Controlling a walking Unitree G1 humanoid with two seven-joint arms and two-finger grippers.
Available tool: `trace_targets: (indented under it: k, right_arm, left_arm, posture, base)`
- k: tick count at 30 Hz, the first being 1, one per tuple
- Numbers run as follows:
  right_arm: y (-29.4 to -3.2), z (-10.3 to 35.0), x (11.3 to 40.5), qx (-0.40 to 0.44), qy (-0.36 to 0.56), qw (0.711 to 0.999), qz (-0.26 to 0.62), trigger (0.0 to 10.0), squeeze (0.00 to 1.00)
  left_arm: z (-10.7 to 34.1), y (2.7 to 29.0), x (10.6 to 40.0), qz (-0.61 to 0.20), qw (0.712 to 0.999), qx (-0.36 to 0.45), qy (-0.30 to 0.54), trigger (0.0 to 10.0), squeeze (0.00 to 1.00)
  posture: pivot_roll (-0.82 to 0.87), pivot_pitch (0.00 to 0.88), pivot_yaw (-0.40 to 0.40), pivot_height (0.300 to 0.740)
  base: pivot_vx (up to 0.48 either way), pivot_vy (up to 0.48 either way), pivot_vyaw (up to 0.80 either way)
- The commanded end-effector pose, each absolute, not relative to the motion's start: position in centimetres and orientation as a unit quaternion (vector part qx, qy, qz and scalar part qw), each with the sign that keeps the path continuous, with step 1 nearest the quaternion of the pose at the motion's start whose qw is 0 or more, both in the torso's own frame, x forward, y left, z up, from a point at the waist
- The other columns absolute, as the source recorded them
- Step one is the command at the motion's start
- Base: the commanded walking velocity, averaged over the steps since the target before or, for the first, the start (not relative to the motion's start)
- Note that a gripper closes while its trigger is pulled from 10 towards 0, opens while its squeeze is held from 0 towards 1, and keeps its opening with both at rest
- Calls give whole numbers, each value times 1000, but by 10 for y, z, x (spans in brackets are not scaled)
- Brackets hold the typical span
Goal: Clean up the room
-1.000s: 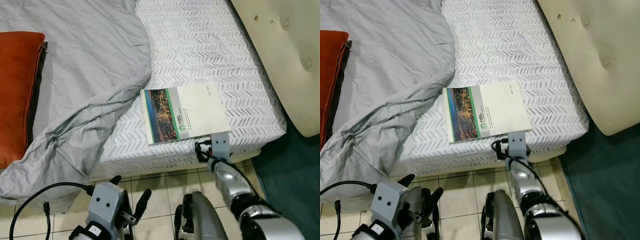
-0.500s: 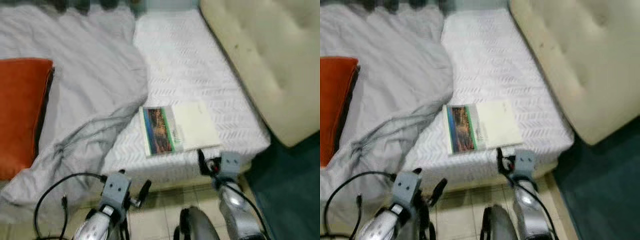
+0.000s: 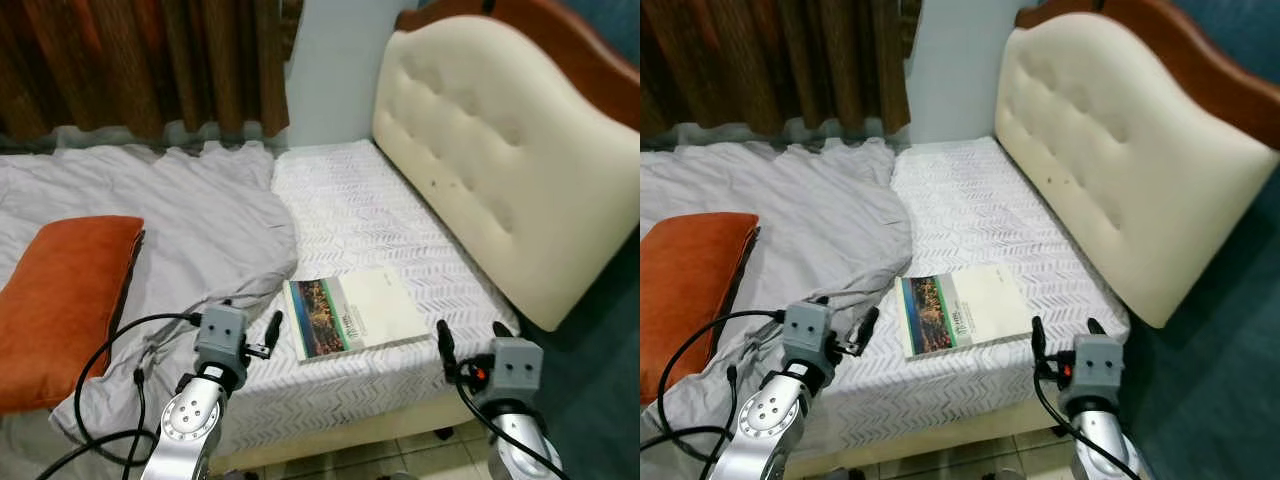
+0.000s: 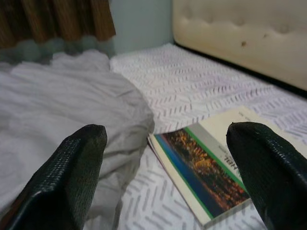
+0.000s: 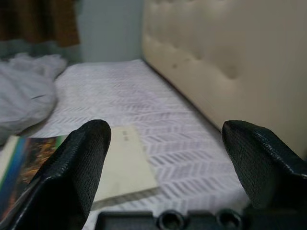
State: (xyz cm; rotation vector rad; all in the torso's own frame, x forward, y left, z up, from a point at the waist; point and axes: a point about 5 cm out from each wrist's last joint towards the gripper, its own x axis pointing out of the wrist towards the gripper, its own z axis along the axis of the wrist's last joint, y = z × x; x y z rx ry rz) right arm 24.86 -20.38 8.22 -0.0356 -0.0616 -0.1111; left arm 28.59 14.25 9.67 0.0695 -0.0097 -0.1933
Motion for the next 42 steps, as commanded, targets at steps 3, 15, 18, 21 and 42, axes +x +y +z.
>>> trace_targets:
  k: [3,15,18,21,42]
  right_arm:
    - [-208,77,253,11,-10,998,-66,10000,0]
    - [-195,67,261,22,26,999,-14,10000,0]
    - [-190,65,262,28,31,999,3,10000,0]
    - [-189,63,262,31,34,999,8,10000,0]
    - [-179,64,279,29,45,998,46,10000,0]
  left_arm:
    - [95,140,295,-100,994,40,-13,10000,0]
    - [95,145,304,-97,993,59,-17,10000,0]
    - [92,138,300,-114,992,49,-20,10000,0]
    - [91,137,299,-118,992,50,-19,10000,0]
    - [82,139,303,-108,993,51,-5,10000,0]
  posture:
    - [-82,0,-13,665]
    - [-78,0,1,720]
    - [-76,0,-1,740]
    - [-71,0,-5,740]
    - [-45,0,-32,740]
  base:
    - [0,0,0]
    - [0,0,0]
    - [0,0,0]
    - [0,291,0]
    - [0,480,276]
